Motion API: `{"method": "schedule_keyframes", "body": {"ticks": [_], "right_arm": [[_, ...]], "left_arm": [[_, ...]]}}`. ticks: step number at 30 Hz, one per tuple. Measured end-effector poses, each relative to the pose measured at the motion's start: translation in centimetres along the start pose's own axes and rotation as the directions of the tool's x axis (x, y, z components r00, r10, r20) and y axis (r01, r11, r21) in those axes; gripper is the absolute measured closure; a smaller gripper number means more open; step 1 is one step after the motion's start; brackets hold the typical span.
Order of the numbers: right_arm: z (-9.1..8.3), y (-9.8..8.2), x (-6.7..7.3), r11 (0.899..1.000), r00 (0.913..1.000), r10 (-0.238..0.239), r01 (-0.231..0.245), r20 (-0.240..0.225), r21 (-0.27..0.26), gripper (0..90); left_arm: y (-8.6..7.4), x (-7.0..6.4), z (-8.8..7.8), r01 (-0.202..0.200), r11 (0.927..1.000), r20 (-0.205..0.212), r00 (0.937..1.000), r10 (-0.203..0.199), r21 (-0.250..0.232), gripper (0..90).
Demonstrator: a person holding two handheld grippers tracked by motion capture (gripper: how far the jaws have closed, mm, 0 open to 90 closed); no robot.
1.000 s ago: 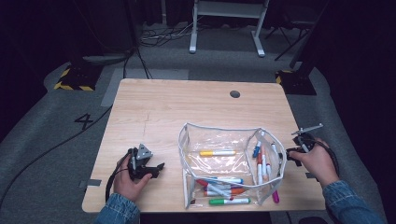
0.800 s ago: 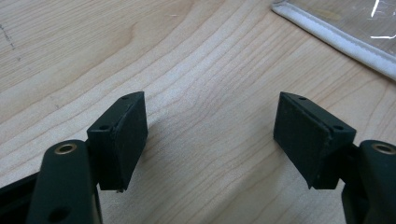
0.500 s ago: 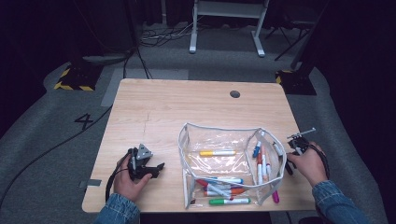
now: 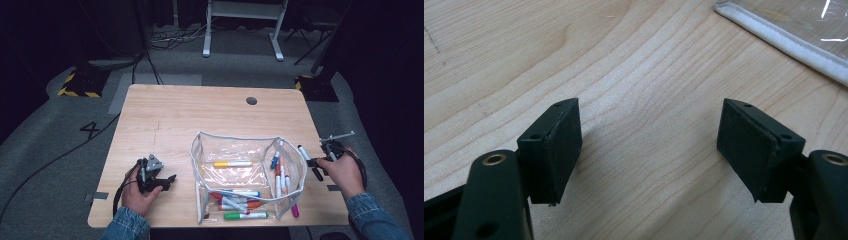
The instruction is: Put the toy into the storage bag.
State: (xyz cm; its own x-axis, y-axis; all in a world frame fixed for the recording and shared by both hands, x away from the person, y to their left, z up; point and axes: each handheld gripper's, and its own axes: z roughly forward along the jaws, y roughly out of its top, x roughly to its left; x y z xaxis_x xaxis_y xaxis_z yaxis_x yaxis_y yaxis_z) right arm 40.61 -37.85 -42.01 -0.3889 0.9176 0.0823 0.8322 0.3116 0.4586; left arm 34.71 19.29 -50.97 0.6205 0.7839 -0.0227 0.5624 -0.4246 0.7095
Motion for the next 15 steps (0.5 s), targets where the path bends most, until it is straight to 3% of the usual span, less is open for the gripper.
{"method": "schedule_keyframes", "body": {"ticks": [7, 15], "right_arm": [[-4.2, 1.6, 1.8, 0.996, 0.9964, -0.074, 0.071, -0.042, -0.062, 77.0], [-8.3, 3.7, 4.7, 0.980, 0.9836, -0.171, 0.163, -0.058, -0.116, 77.0]], "left_arm": [[0.0, 0.0, 0.0, 0.000, 1.0000, 0.000, 1.0000, 0.000, 0.000, 26.5], [0.0, 0.0, 0.0, 0.000, 1.0000, 0.000, 1.0000, 0.000, 0.000, 26.5]]}}
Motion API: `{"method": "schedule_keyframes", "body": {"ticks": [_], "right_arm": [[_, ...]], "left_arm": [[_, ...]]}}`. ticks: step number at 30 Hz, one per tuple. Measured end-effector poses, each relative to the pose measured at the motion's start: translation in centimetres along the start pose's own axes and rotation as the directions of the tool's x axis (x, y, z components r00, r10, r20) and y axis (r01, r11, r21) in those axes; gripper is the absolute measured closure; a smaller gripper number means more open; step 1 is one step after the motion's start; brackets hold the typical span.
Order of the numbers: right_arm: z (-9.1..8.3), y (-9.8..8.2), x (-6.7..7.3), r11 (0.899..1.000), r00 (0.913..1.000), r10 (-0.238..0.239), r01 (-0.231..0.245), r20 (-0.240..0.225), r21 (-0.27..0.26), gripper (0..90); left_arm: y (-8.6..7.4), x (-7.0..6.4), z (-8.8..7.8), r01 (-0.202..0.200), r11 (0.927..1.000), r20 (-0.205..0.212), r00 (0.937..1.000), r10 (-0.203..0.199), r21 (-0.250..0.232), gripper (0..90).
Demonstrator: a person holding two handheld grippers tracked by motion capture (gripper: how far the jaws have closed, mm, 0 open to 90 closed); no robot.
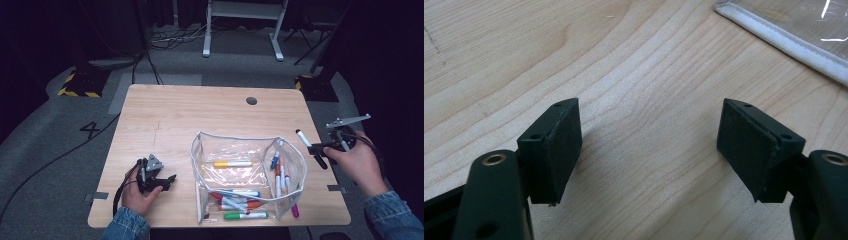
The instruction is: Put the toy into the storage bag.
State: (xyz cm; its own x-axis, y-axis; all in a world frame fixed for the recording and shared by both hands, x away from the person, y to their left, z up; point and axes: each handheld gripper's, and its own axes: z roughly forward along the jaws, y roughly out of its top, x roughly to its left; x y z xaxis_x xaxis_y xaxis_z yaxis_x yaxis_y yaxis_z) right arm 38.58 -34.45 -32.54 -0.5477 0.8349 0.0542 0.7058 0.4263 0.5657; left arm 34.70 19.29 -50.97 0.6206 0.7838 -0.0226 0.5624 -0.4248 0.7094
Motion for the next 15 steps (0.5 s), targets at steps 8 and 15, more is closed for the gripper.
{"method": "schedule_keyframes", "body": {"ticks": [8, 15], "right_arm": [[-2.9, 3.0, 3.0, 0.995, 0.9945, -0.087, 0.084, -0.059, -0.050, 76.9], [-3.8, 4.8, 6.5, 0.979, 0.9721, -0.203, 0.197, -0.118, -0.058, 76.9]], "left_arm": [[0.0, 0.0, 0.0, 0.000, 1.0000, 0.000, 1.0000, 0.000, 0.000, 26.5], [0.0, 0.0, 0.0, -0.001, 1.0000, 0.000, 1.0000, 0.001, 0.001, 26.5]]}}
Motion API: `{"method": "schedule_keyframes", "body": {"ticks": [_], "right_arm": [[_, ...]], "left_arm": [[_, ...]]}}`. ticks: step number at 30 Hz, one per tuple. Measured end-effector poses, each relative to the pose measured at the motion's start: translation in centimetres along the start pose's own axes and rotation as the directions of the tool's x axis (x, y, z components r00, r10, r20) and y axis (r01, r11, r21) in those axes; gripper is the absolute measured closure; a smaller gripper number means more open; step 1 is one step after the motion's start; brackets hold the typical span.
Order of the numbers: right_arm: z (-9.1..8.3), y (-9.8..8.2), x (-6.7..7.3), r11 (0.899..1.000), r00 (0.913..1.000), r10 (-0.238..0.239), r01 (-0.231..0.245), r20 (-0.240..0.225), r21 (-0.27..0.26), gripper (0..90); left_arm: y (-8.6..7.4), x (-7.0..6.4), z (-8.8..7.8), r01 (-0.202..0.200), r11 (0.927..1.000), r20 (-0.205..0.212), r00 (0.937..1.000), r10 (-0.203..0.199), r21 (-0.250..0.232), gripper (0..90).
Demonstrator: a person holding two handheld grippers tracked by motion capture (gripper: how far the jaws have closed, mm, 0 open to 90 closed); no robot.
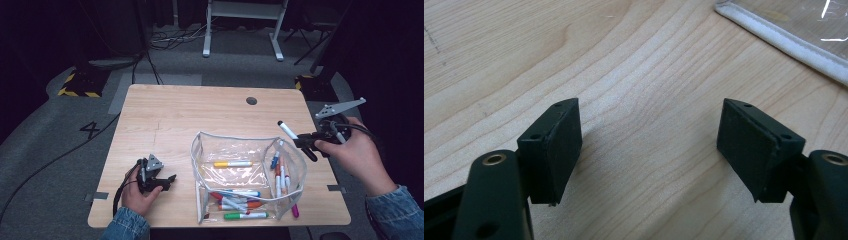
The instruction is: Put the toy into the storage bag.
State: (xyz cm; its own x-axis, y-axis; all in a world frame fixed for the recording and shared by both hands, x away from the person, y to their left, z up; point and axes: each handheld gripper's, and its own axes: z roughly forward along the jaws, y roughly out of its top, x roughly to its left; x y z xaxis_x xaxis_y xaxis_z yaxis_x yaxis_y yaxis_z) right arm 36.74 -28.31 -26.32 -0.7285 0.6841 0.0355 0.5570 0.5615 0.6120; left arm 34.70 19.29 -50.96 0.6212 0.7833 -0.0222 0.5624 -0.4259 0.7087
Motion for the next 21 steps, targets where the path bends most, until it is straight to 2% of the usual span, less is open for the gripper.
{"method": "schedule_keyframes", "body": {"ticks": [8, 14, 21], "right_arm": [[0.9, 2.1, 3.5, 0.994, 0.9923, -0.102, 0.104, -0.070, 0.034, 76.9], [2.6, 2.9, 5.5, 0.984, 0.9794, -0.161, 0.169, -0.122, 0.062, 76.9], [5.2, 3.4, 7.2, 0.968, 0.9636, -0.203, 0.224, -0.175, 0.111, 76.9]], "left_arm": [[0.0, 0.0, 0.0, 0.005, 1.0000, 0.005, 1.0000, -0.005, 0.004, 26.5], [0.0, 0.0, 0.0, 0.006, 1.0000, 0.002, 1.0000, -0.006, 0.000, 26.5], [0.0, 0.0, 0.0, 0.005, 1.0000, 0.004, 1.0000, -0.005, 0.002, 26.6]]}}
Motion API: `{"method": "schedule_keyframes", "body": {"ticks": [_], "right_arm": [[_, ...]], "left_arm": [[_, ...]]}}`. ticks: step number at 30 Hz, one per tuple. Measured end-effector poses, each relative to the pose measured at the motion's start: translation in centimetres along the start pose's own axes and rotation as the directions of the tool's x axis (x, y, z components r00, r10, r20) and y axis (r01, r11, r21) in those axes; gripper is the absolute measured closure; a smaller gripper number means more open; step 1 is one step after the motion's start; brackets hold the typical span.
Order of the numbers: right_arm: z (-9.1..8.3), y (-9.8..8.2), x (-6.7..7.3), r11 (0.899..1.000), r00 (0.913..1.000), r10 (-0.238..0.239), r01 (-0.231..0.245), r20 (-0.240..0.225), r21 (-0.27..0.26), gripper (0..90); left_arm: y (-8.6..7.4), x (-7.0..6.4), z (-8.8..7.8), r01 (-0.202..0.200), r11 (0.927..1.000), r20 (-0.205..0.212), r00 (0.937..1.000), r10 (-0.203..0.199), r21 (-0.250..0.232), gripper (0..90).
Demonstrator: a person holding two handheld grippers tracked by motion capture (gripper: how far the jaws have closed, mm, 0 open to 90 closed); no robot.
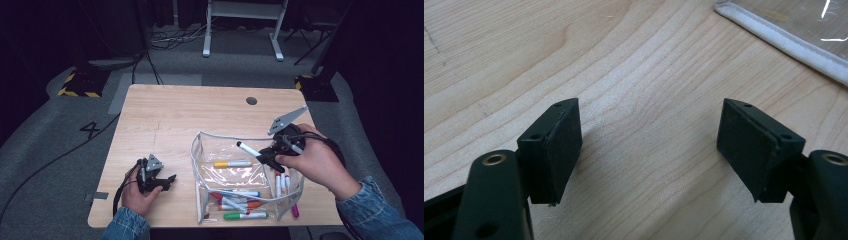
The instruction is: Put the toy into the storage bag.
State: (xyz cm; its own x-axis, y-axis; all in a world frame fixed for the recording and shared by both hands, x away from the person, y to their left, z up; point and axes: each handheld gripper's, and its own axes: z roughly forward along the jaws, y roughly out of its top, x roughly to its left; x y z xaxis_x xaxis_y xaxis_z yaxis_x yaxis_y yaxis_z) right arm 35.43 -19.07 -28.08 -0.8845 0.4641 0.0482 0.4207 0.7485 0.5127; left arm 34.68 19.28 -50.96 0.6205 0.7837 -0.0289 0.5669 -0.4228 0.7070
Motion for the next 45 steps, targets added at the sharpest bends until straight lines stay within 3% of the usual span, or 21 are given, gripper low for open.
{"method": "schedule_keyframes", "body": {"ticks": [12, 24, 32, 35, 45], "right_arm": [[4.9, 1.2, 1.6, 0.992, 0.9936, -0.062, 0.072, -0.094, 0.105, 76.9], [8.7, 0.4, 2.3, 0.973, 0.9857, -0.069, 0.100, -0.154, 0.209, 76.9], [10.7, -0.3, 2.6, 0.948, 0.9766, -0.098, 0.150, -0.192, 0.281, 76.9], [11.3, -0.5, 2.8, 0.935, 0.9686, -0.121, 0.185, -0.217, 0.302, 76.9], [13.1, -0.9, 2.8, 0.889, 0.9586, -0.172, 0.250, -0.227, 0.384, 76.9]], "left_arm": [[0.0, 0.0, 0.0, 0.000, 1.0000, -0.002, 1.0000, 0.000, -0.002, 26.5], [0.0, 0.0, 0.0, 0.001, 1.0000, -0.002, 1.0000, -0.001, -0.002, 26.6], [0.0, 0.0, 0.0, 0.000, 1.0000, -0.001, 1.0000, 0.000, -0.001, 26.5], [0.0, 0.0, 0.0, 0.001, 1.0000, -0.002, 1.0000, -0.001, -0.002, 26.5], [0.0, 0.0, 0.0, 0.000, 1.0000, -0.002, 1.0000, 0.000, -0.002, 26.5]]}}
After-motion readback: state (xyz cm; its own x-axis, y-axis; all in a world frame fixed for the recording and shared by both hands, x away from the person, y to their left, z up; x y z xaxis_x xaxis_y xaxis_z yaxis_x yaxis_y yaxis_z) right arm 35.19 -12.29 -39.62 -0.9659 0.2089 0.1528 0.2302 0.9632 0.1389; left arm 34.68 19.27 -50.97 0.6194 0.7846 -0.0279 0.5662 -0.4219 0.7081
